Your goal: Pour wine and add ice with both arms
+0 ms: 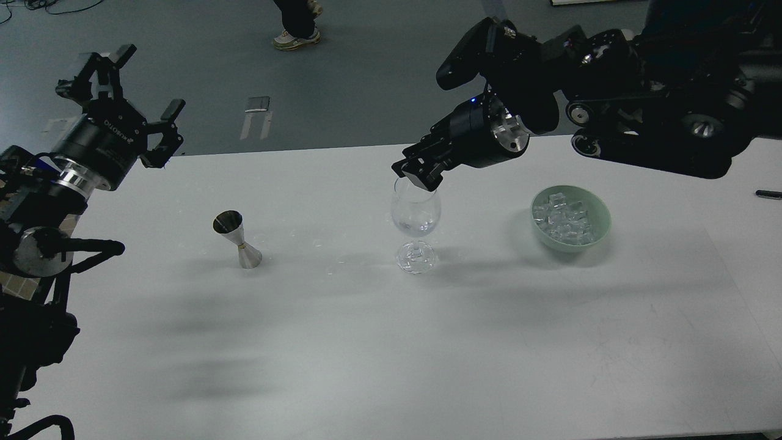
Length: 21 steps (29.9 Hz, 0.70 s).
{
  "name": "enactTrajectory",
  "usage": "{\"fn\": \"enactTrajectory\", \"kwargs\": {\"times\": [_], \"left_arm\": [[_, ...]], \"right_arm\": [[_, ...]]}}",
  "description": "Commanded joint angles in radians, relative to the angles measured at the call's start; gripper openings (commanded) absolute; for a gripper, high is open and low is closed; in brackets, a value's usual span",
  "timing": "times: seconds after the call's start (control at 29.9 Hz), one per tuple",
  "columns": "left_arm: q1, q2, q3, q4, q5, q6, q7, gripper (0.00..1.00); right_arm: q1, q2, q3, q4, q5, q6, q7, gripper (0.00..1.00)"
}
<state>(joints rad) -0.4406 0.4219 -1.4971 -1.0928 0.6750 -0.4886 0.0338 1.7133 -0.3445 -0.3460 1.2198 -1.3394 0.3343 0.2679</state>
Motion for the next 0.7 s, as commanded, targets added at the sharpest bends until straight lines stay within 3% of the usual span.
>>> {"fn": "enactTrajectory", "kwargs": {"times": [0.0, 0.23, 0.33, 0.67], "left_arm": [[0.000, 0.000, 0.000, -0.001, 0.000, 0.000, 0.000, 0.98], [0.002, 0.000, 0.000, -0.001, 0.000, 0.000, 0.000, 0.98], [0.002, 0.000, 0.000, -0.001, 0.000, 0.000, 0.000, 0.98], [0.000, 0.002, 0.000, -0.001, 0.000, 0.000, -0.002, 0.98]], "right_arm": [[0.000, -0.002, -0.011, 0.000, -0.003, 0.014, 0.001, 0.06], [-0.012, -0.001, -0.034, 0.000, -0.004, 0.012, 0.001, 0.12], [-0.015, 0.001, -0.034, 0.000, 0.003, 0.005, -0.001, 0.23], [-0.017, 0.001, -0.034, 0.000, 0.011, -0.006, -0.003, 0.47]]}}
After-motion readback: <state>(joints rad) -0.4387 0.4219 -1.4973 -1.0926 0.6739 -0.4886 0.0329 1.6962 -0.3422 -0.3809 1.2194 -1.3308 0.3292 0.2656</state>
